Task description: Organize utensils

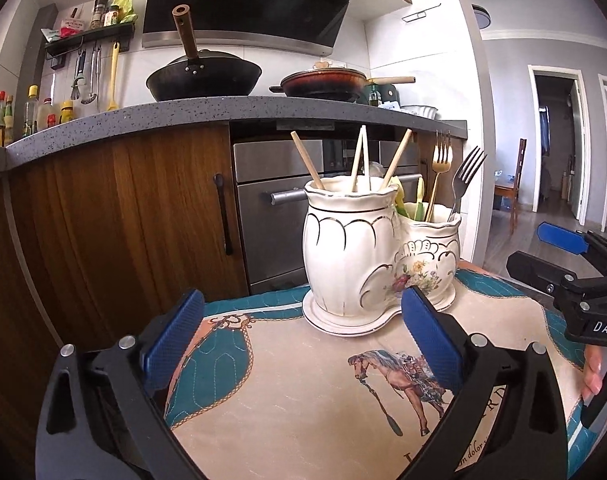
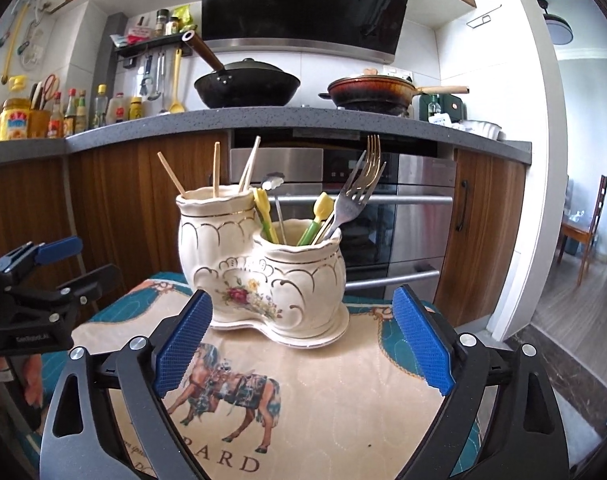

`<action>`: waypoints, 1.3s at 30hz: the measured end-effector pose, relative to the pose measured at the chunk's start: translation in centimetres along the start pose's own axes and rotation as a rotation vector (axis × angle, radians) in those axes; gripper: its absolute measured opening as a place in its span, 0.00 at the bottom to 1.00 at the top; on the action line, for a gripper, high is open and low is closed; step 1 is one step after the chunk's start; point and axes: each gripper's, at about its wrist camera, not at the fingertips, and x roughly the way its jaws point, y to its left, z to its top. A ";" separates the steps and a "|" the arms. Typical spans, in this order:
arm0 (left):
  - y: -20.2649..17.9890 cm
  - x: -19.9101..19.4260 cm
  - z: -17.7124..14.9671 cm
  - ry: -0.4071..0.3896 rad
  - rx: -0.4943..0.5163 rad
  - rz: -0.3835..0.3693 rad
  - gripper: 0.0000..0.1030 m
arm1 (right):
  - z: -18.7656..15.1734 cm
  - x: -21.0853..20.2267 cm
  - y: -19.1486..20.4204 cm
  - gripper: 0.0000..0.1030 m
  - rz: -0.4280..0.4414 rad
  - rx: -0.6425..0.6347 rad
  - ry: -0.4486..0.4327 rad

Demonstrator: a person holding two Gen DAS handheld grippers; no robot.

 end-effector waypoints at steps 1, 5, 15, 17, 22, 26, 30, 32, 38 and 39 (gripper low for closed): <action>0.0 0.0 0.0 -0.001 -0.001 -0.002 0.95 | 0.0 0.0 0.0 0.89 0.000 0.000 0.000; 0.2 -0.1 -0.1 -0.002 -0.008 -0.006 0.95 | 0.0 0.0 -0.1 0.91 0.000 0.009 0.001; 0.2 0.0 -0.1 0.004 -0.010 -0.018 0.95 | 0.0 0.1 -0.1 0.91 -0.005 0.005 0.003; 0.2 0.0 -0.1 0.005 -0.009 -0.018 0.95 | 0.0 0.1 -0.1 0.91 -0.004 0.006 0.002; 0.2 0.0 -0.1 0.004 -0.009 -0.018 0.95 | 0.0 0.1 -0.1 0.91 -0.004 0.005 0.002; 0.2 0.0 -0.1 0.005 -0.009 -0.020 0.95 | 0.0 0.1 -0.1 0.91 -0.004 0.005 0.003; 0.0 0.1 -0.2 0.007 -0.006 -0.018 0.95 | 0.0 0.1 -0.1 0.91 -0.004 0.006 0.002; 0.0 0.1 -0.2 0.008 -0.005 -0.017 0.95 | 0.0 0.1 -0.1 0.92 -0.004 0.005 0.003; 0.0 0.1 -0.2 0.008 -0.006 -0.017 0.95 | 0.0 0.1 -0.1 0.92 -0.004 0.005 0.002; 0.0 0.1 -0.2 0.009 -0.006 -0.017 0.95 | 0.0 0.1 -0.1 0.92 -0.004 0.005 0.002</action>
